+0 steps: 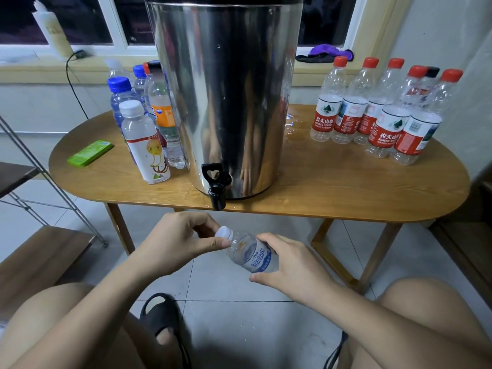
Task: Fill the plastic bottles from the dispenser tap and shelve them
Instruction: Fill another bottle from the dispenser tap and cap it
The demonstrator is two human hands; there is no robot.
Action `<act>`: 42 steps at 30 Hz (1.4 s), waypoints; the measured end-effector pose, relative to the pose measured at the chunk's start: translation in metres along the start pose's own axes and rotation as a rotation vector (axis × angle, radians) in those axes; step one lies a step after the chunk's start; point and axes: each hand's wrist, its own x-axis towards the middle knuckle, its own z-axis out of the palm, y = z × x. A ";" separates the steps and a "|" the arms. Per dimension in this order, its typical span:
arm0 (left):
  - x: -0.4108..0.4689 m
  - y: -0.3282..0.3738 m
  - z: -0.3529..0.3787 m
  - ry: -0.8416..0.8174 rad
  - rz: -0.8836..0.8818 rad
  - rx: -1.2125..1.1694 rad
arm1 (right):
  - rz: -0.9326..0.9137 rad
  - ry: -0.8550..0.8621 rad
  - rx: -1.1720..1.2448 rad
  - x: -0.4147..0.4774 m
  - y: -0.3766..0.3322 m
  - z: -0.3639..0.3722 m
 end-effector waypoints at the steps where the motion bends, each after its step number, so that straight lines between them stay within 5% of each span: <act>1: 0.001 -0.002 0.000 -0.004 0.002 -0.007 | 0.000 -0.001 0.012 0.001 -0.001 0.002; 12: 0.003 -0.014 -0.001 -0.049 0.118 -0.066 | 0.024 -0.020 0.043 0.008 -0.007 0.009; 26: 0.027 -0.050 -0.046 0.411 -0.045 0.249 | 0.094 -0.010 0.188 0.015 -0.012 0.019; 37: 0.042 -0.058 -0.041 0.359 -0.237 0.299 | 0.095 0.003 0.224 0.019 -0.018 0.021; 42: 0.029 -0.044 -0.042 0.465 -0.137 0.238 | 0.100 0.000 0.236 0.020 -0.018 0.021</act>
